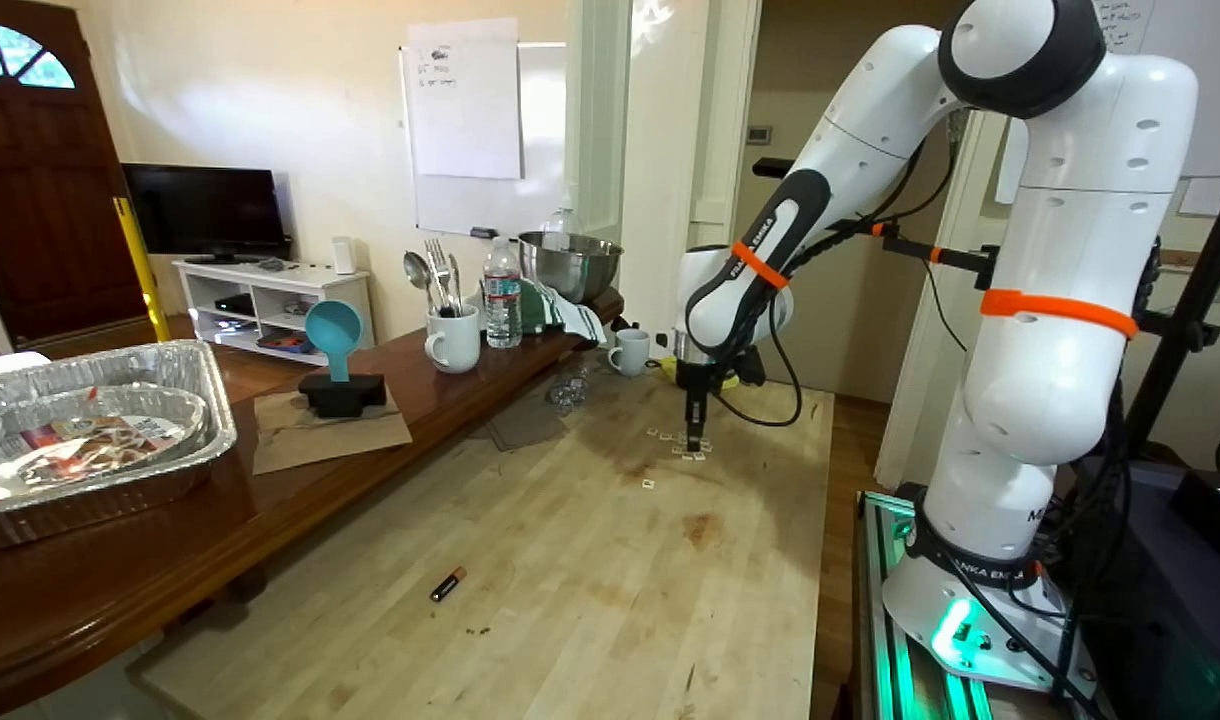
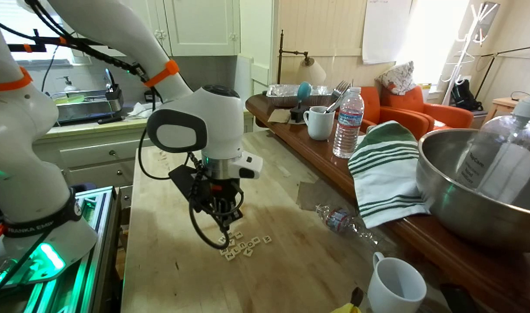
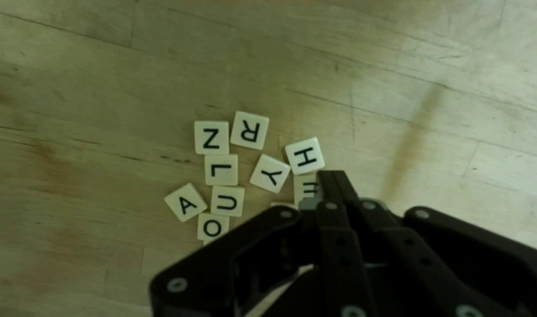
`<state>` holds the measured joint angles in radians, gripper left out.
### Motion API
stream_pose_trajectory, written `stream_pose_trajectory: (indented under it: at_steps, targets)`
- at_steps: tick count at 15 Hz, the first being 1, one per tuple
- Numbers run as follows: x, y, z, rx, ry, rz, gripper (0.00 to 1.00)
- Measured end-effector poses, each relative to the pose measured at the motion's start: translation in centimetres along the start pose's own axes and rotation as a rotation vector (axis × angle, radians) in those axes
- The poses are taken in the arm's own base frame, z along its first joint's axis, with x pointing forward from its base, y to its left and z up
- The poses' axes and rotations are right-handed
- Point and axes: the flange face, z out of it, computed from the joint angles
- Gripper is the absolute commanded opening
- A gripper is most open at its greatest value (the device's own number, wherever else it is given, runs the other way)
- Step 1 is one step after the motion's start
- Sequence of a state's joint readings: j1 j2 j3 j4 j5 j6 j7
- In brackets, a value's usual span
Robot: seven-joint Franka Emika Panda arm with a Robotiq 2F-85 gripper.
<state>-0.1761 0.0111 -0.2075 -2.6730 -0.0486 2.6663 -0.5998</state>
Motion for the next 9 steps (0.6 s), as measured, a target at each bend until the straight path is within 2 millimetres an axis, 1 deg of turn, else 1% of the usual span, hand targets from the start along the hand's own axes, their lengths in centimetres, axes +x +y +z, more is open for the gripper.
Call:
stream_pose_trajectory:
  at_steps: [9]
  targets:
    - [0.6,0.6,1.2,0.006,-0.021,-0.003,0.0]
